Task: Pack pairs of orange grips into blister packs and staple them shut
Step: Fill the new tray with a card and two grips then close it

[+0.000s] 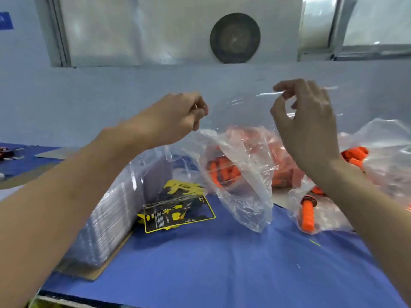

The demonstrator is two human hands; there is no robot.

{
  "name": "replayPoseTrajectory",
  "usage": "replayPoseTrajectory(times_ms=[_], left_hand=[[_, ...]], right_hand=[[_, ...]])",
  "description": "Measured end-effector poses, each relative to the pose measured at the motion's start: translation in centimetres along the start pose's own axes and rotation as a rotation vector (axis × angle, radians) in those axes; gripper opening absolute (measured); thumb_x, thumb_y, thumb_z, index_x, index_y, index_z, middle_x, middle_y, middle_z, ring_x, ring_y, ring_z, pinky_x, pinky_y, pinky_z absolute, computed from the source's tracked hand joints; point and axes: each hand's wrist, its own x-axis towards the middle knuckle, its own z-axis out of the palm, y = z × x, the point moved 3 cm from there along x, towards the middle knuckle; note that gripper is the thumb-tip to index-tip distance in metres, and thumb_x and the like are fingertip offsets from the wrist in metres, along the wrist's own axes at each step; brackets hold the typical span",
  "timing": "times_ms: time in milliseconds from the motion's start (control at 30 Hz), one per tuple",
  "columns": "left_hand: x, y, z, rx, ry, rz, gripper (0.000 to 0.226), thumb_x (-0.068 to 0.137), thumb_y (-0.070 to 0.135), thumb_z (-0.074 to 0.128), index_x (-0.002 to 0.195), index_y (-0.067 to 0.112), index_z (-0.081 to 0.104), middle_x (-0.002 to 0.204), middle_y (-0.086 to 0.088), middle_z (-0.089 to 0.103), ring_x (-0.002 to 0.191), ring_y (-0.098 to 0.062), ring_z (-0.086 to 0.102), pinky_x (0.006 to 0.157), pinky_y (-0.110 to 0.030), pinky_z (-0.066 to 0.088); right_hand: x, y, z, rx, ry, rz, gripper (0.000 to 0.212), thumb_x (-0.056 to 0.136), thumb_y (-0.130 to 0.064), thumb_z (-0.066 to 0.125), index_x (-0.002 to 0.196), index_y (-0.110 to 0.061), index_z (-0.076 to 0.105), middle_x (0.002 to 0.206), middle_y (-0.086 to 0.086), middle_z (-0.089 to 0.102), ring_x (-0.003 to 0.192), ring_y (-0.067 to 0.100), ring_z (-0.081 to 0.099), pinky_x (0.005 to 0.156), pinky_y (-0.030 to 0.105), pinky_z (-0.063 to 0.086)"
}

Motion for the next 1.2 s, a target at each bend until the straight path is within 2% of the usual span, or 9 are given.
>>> replayPoseTrajectory(times_ms=[67,133,300,400,500,667,867,1033,1200], left_hand=[[-0.1,-0.3,2.9,-0.065,-0.1,-0.005,0.016,0.102,0.014,0.045,0.097,0.022,0.058,0.071,0.009,0.059,0.062,0.002,0.052,0.066,-0.024,0.04],[-0.5,-0.6,6.6,-0.104,-0.195,0.003,0.019,0.101,0.007,0.046,0.096,0.018,0.06,0.069,0.009,0.055,0.056,0.006,0.048,0.059,-0.015,0.037],[-3.2,-2.2,15.9,-0.177,-0.397,-0.064,0.017,0.102,0.01,0.045,0.1,0.015,0.061,0.071,0.011,0.054,0.058,0.002,0.048,0.056,-0.012,0.036],[-5.0,-3.1,21.3,-0.23,-0.479,-0.115,0.017,0.102,0.012,0.044,0.098,0.018,0.059,0.081,-0.002,0.06,0.067,-0.007,0.051,0.066,-0.027,0.044],[-6.8,-4.3,25.2,-0.236,-0.544,-0.15,0.017,0.102,0.016,0.044,0.095,0.023,0.059,0.075,0.008,0.057,0.062,0.0,0.047,0.058,-0.016,0.039],[-8.7,-5.5,29.5,-0.21,-0.609,-0.188,0.016,0.101,0.017,0.044,0.094,0.027,0.055,0.074,0.014,0.055,0.066,0.0,0.048,0.059,-0.016,0.035],[-9.1,-5.4,31.8,-0.177,-0.603,-0.16,0.013,0.102,0.028,0.044,0.1,0.031,0.056,0.076,0.018,0.055,0.073,-0.003,0.051,0.068,-0.026,0.039],[-9.4,-5.2,32.2,-0.142,-0.637,-0.158,0.022,0.103,0.033,0.04,0.113,0.029,0.059,0.087,0.018,0.056,0.091,-0.012,0.053,0.086,-0.036,0.046],[-10.4,-5.1,32.2,-0.175,-0.618,-0.189,0.023,0.103,0.037,0.04,0.119,0.03,0.056,0.102,0.015,0.064,0.099,-0.013,0.059,0.09,-0.039,0.049]], right_hand=[[-1.7,2.0,-0.3,-0.107,-0.091,-0.051,0.027,0.097,-0.02,0.053,0.122,-0.016,0.062,0.117,0.009,0.059,0.107,0.029,0.05,0.093,0.04,0.042],[-4.1,4.1,0.0,-0.188,-0.21,-0.072,0.03,0.096,-0.019,0.056,0.125,-0.017,0.062,0.12,0.011,0.059,0.109,0.035,0.051,0.095,0.046,0.041],[-11.0,8.2,2.4,-0.223,-0.621,-0.001,0.035,0.1,-0.029,0.046,0.133,-0.027,0.056,0.129,-0.001,0.059,0.114,0.03,0.053,0.1,0.042,0.036],[-15.5,10.9,3.7,-0.251,-0.788,0.081,0.033,0.102,-0.031,0.044,0.133,-0.028,0.055,0.13,-0.004,0.06,0.117,0.025,0.055,0.098,0.038,0.037],[-19.0,12.8,4.8,-0.25,-0.893,0.146,0.032,0.103,-0.032,0.042,0.132,-0.029,0.056,0.128,-0.006,0.061,0.117,0.024,0.055,0.098,0.039,0.038],[-22.3,14.8,6.4,-0.235,-0.973,0.213,0.03,0.104,-0.034,0.041,0.129,-0.031,0.057,0.125,-0.007,0.063,0.118,0.021,0.055,0.098,0.037,0.038],[-24.7,15.9,7.9,-0.209,-0.966,0.223,0.029,0.103,-0.033,0.043,0.128,-0.031,0.059,0.119,-0.01,0.062,0.11,0.02,0.055,0.096,0.033,0.035],[-25.6,16.4,8.2,-0.196,-0.985,0.249,0.03,0.103,-0.035,0.041,0.127,-0.033,0.059,0.121,-0.011,0.062,0.109,0.019,0.055,0.098,0.035,0.036],[-25.4,16.2,8.1,-0.202,-0.956,0.24,0.029,0.103,-0.034,0.042,0.127,-0.031,0.059,0.12,-0.01,0.063,0.108,0.02,0.055,0.098,0.034,0.034]])
